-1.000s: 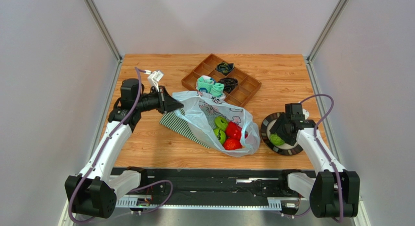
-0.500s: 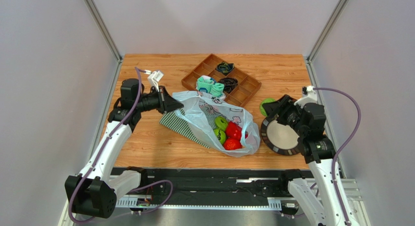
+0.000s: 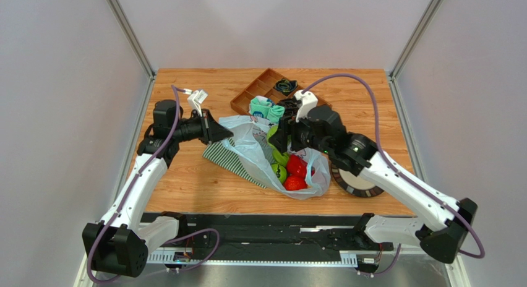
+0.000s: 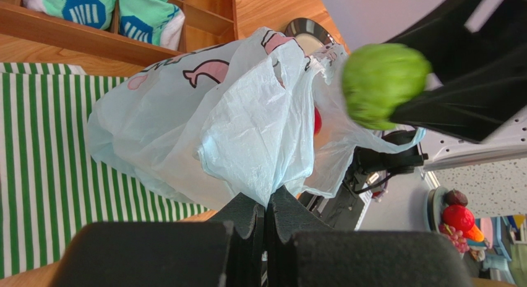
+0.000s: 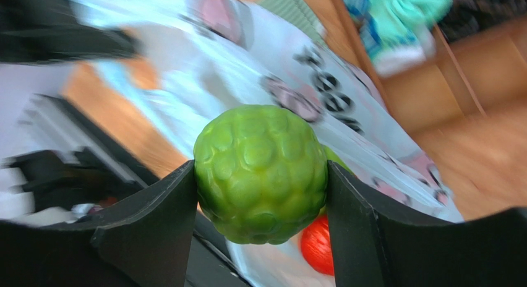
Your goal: Place the fruits into the plastic bag
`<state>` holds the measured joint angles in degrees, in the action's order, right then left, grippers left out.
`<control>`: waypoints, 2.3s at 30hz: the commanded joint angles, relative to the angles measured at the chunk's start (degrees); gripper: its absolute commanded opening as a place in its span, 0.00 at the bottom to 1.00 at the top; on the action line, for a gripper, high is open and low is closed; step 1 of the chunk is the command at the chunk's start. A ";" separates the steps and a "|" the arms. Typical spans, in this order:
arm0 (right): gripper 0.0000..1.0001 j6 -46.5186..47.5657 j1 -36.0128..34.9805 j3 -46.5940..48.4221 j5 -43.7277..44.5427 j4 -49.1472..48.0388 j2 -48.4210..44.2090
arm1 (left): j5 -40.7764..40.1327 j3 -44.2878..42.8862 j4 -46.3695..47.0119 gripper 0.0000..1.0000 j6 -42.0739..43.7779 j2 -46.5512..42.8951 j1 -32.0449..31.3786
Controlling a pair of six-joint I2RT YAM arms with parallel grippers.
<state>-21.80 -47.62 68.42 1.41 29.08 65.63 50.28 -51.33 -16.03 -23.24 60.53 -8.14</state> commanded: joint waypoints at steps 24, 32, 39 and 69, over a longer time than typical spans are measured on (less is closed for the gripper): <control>0.67 -4.30 -5.56 2.32 17.22 13.89 21.03 | 0.08 -0.52 1.00 0.00 0.83 -0.59 0.23; 0.95 -2.37 -7.22 4.61 16.88 13.81 20.07 | 0.17 -0.52 1.00 0.00 0.74 -0.42 0.32; 0.95 0.36 -11.18 10.32 17.30 14.60 14.63 | -0.18 -0.52 0.83 0.00 0.83 -0.33 0.32; 0.78 -12.48 -13.20 -11.29 16.60 18.92 -17.90 | -3.87 -1.14 -1.81 0.00 1.98 0.46 0.23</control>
<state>-34.11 -60.84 58.41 17.45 50.92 47.27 46.50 -51.33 -18.24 -22.61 60.64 -8.14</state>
